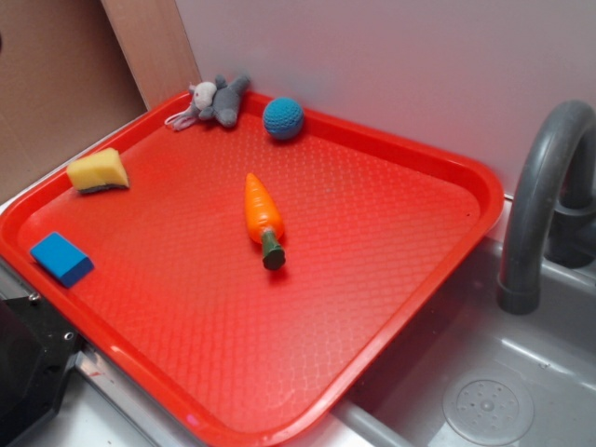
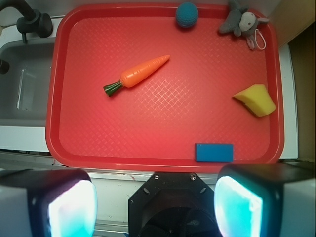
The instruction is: Grab the carrot.
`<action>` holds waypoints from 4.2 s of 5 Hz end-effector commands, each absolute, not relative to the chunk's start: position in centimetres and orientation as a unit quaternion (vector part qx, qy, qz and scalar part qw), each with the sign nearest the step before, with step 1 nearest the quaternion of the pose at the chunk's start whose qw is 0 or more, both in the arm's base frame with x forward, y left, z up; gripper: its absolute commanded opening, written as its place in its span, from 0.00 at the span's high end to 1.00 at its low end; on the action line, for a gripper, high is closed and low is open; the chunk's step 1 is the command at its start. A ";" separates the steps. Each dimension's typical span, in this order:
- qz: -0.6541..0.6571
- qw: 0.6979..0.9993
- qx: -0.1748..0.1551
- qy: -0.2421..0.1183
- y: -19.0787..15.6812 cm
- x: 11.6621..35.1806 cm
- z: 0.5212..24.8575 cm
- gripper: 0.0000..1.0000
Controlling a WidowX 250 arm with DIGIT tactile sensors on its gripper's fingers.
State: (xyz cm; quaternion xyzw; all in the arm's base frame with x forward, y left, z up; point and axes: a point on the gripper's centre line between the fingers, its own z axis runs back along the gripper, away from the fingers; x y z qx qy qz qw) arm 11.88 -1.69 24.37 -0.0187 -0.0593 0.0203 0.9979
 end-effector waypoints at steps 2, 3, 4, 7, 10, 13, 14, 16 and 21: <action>0.035 0.997 -0.016 -0.064 -2.4 13.0 23.9 0.00; 0.042 0.997 -0.024 -0.067 -4.2 15.2 24.0 0.00; 0.156 0.986 -0.045 -0.031 -5.1 16.9 23.8 0.00; 0.451 0.880 -0.111 0.097 -2.8 20.8 14.3 0.00; 0.397 0.915 -0.051 0.056 -8.0 25.1 8.1 0.00; 0.455 0.890 0.012 0.028 -4.0 26.4 4.4 0.00; 0.434 0.900 0.009 0.028 -4.4 26.3 3.7 1.00; 0.399 0.916 0.029 0.031 -5.4 25.3 2.9 1.00; 0.085 0.994 0.001 -0.066 1.6 23.0 18.3 1.00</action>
